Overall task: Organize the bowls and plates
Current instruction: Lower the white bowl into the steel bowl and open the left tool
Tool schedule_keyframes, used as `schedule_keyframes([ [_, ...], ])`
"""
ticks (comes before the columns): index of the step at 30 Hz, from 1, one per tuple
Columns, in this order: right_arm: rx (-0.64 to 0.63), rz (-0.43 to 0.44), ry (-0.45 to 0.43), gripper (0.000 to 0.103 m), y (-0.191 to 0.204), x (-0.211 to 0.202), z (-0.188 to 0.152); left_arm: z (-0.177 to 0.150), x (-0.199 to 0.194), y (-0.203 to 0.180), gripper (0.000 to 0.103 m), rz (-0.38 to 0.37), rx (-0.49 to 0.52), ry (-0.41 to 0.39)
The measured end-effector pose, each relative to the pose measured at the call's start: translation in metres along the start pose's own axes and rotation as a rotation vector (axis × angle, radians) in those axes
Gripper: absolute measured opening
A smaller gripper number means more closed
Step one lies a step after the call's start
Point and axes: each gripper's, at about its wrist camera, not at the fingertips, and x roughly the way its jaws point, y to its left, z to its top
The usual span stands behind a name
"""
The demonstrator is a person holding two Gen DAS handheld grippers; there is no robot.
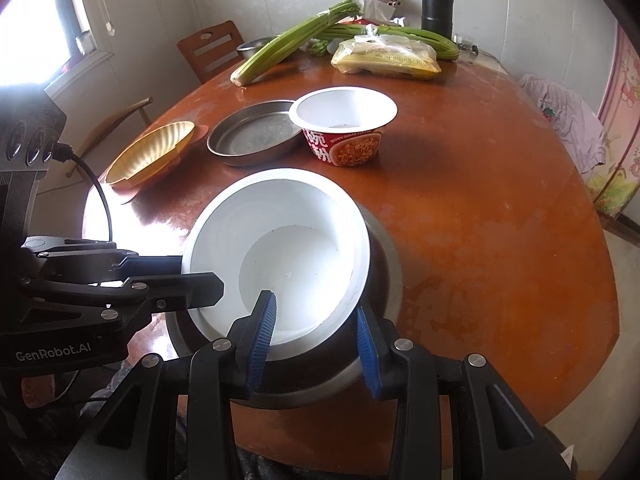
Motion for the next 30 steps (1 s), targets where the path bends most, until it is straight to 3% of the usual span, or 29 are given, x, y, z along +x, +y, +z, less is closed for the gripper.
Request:
schedule_keyframes([
  [10, 0.008, -0.003, -0.019, 0.04, -0.004, -0.007, -0.001, 0.0, -0.008, -0.002, 0.026, 0.024, 0.014, -0.034],
  [17, 0.017, -0.007, -0.03, 0.04, -0.008, -0.009, -0.001, -0.002, -0.018, -0.009, 0.041, 0.063, 0.062, -0.08],
  [30, 0.053, -0.008, -0.065, 0.04, -0.019, -0.016, 0.004, 0.005, -0.036, -0.007, 0.044, 0.099, 0.094, -0.163],
])
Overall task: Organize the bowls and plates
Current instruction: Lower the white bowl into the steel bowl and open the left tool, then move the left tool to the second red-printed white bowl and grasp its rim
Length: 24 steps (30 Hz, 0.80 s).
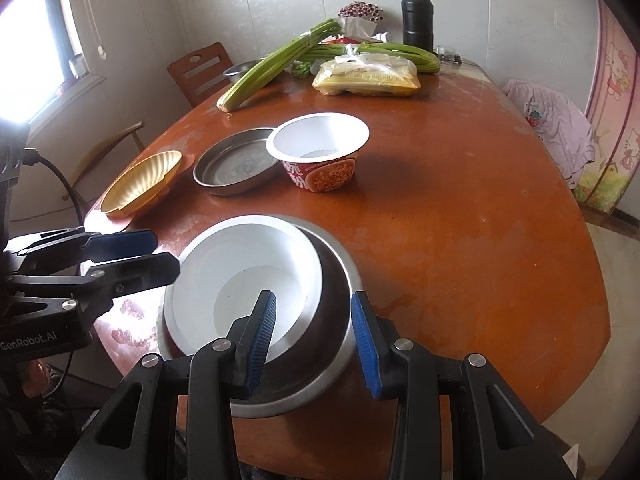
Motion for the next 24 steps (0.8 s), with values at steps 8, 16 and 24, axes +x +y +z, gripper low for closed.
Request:
schedule_keyframes([
  [8, 0.015, -0.012, -0.008, 0.04, -0.004, 0.002, 0.009, 0.009, 0.005, 0.008, 0.045, 0.018, -0.001, -0.006],
  [16, 0.024, -0.025, -0.019, 0.041, -0.011, 0.004, 0.024, 0.022, 0.01, 0.013, 0.045, 0.033, -0.003, -0.01],
  [24, 0.032, -0.025, -0.026, 0.044, -0.019, 0.008, 0.049, 0.042, 0.019, 0.02, 0.045, 0.033, -0.007, -0.007],
])
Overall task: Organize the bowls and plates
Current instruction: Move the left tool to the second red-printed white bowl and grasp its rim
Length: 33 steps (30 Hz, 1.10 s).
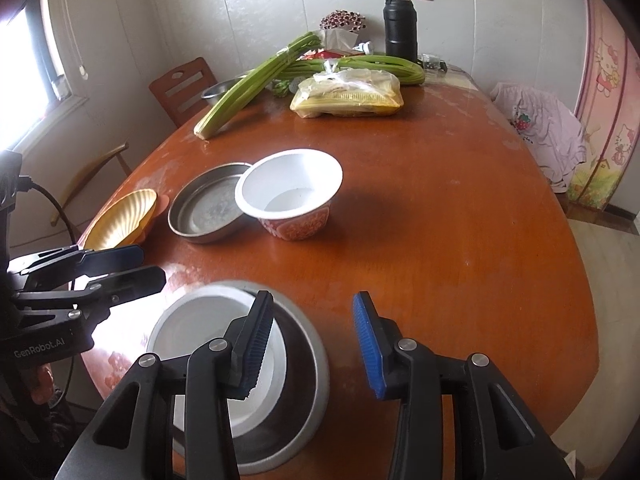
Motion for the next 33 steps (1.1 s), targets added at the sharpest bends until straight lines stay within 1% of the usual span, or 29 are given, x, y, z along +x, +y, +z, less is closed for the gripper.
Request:
schedule_keyframes([
  [5, 0.013, 0.007, -0.001, 0.044, -0.006, 0.006, 0.02, 0.017, 0.008, 0.005, 0.045, 0.018, -0.003, 0.002],
  [16, 0.025, 0.028, 0.008, 0.044, -0.013, 0.025, 0.06, 0.05, 0.027, 0.018, 0.045, 0.015, -0.022, 0.018],
  [24, 0.018, 0.038, 0.031, 0.044, -0.016, 0.043, 0.076, 0.065, 0.044, 0.025, 0.045, 0.018, -0.04, 0.037],
  [33, 0.014, 0.037, 0.074, 0.044, -0.019, 0.069, 0.088, 0.075, 0.074, 0.038, 0.045, 0.0, -0.092, 0.091],
])
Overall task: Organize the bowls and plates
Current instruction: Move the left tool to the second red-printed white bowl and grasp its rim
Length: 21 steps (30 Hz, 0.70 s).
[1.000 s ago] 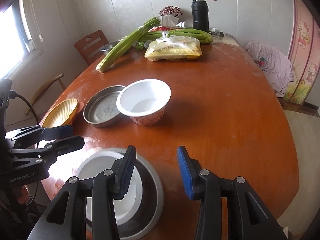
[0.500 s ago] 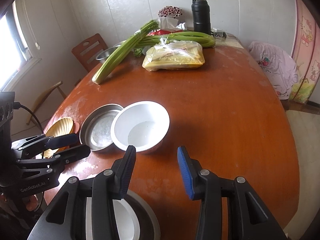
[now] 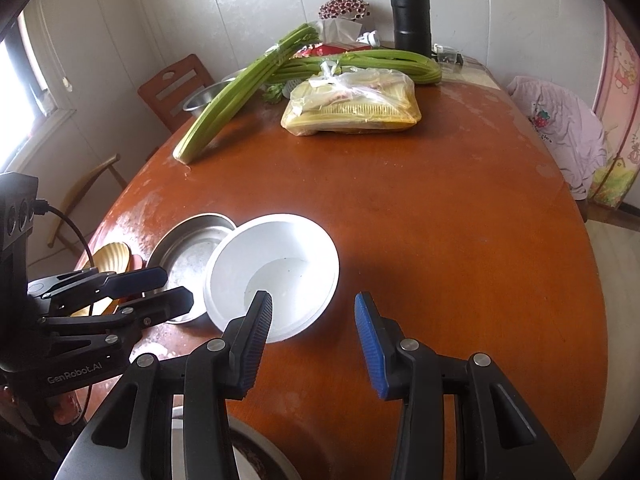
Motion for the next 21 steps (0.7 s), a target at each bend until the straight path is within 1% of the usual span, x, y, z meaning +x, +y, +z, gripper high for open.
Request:
schedule_keyframes([
  [8, 0.002, 0.01, 0.035, 0.044, -0.005, 0.018, 0.004, 0.007, 0.015, 0.01, 0.045, -0.038, -0.06, 0.035],
  [15, -0.014, 0.015, 0.058, 0.044, -0.001, 0.03, 0.007, 0.011, 0.022, 0.012, 0.045, -0.068, -0.086, 0.038],
  [21, -0.044, 0.013, 0.078, 0.044, 0.005, 0.04, 0.007, 0.013, 0.027, 0.012, 0.037, -0.09, -0.097, 0.043],
])
